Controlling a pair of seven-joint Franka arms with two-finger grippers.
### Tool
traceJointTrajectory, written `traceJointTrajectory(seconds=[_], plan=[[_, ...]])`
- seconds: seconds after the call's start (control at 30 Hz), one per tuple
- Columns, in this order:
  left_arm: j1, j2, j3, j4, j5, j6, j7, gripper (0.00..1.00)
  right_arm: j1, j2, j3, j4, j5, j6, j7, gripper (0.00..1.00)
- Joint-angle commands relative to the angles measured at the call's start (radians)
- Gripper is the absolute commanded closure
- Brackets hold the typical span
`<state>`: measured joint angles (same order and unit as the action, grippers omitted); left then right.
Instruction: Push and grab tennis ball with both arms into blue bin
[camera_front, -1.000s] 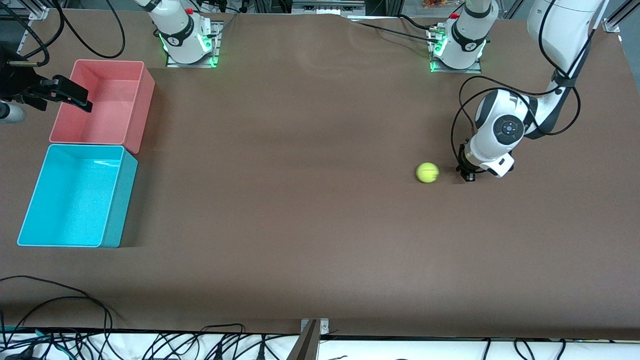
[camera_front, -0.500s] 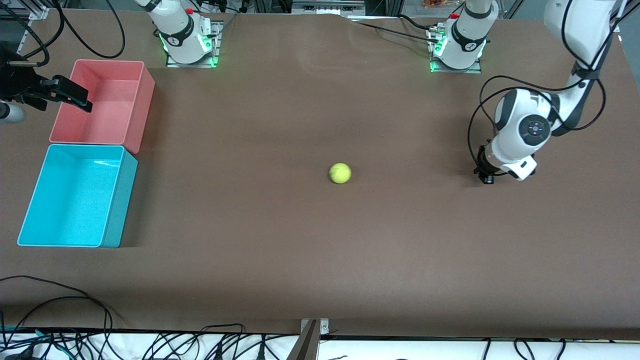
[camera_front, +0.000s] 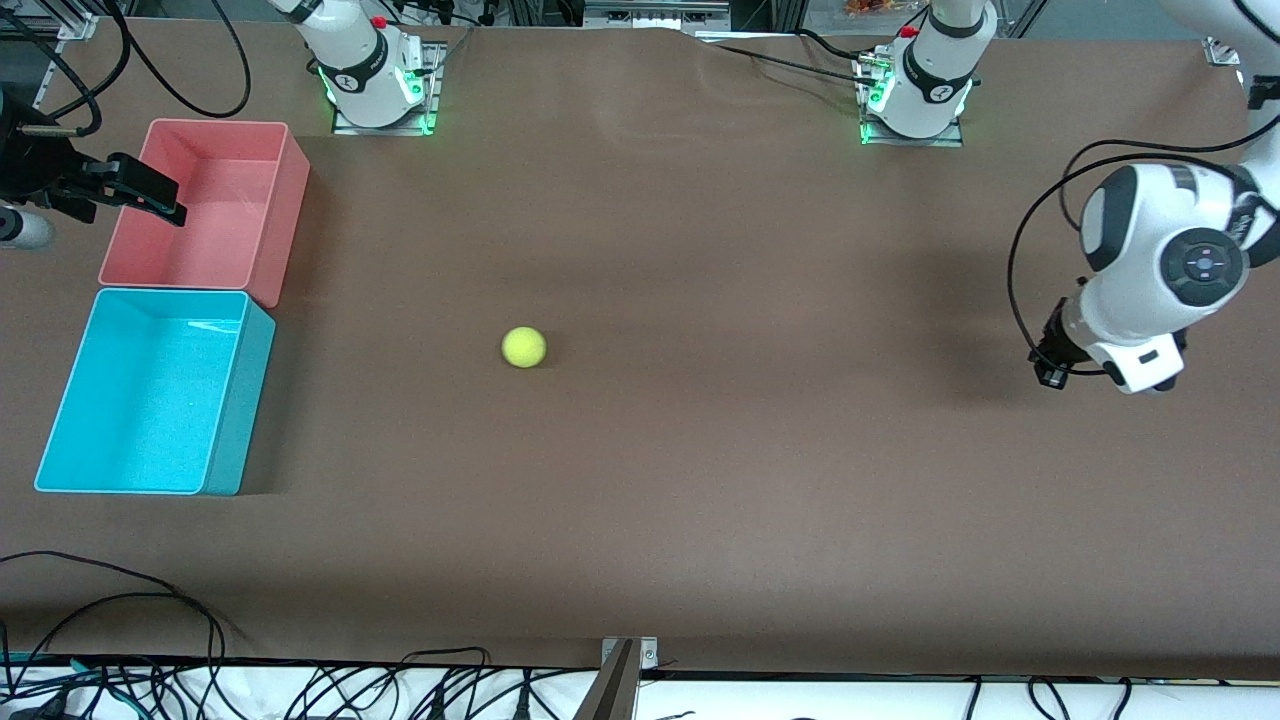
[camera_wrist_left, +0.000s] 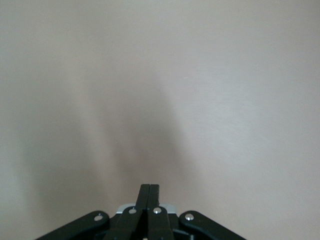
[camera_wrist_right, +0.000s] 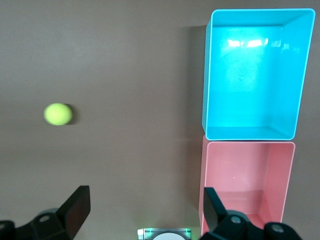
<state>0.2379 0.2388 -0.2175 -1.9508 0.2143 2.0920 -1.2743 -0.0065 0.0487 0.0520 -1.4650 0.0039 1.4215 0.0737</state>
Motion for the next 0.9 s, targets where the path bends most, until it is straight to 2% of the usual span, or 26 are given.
traceJointTrajectory(seconds=[0.0,0.4,0.6,0.87], plan=[[0.004,0.007,-0.008,0.117,-0.053,-0.108,0.223,1.0,0.005,0.003,0.003,0.018,0.001,-0.018,0.018,0.0],[0.003,0.007,-0.011,0.312,-0.064,-0.32,0.648,1.0,0.008,0.008,0.005,0.018,-0.001,-0.006,0.014,0.0],[0.001,0.007,-0.011,0.412,-0.125,-0.437,0.805,1.0,0.003,0.034,0.002,0.018,0.001,0.007,-0.008,0.0],[-0.005,0.007,-0.011,0.515,-0.128,-0.57,0.955,1.0,0.005,0.034,0.005,0.018,0.001,0.013,-0.025,0.0]])
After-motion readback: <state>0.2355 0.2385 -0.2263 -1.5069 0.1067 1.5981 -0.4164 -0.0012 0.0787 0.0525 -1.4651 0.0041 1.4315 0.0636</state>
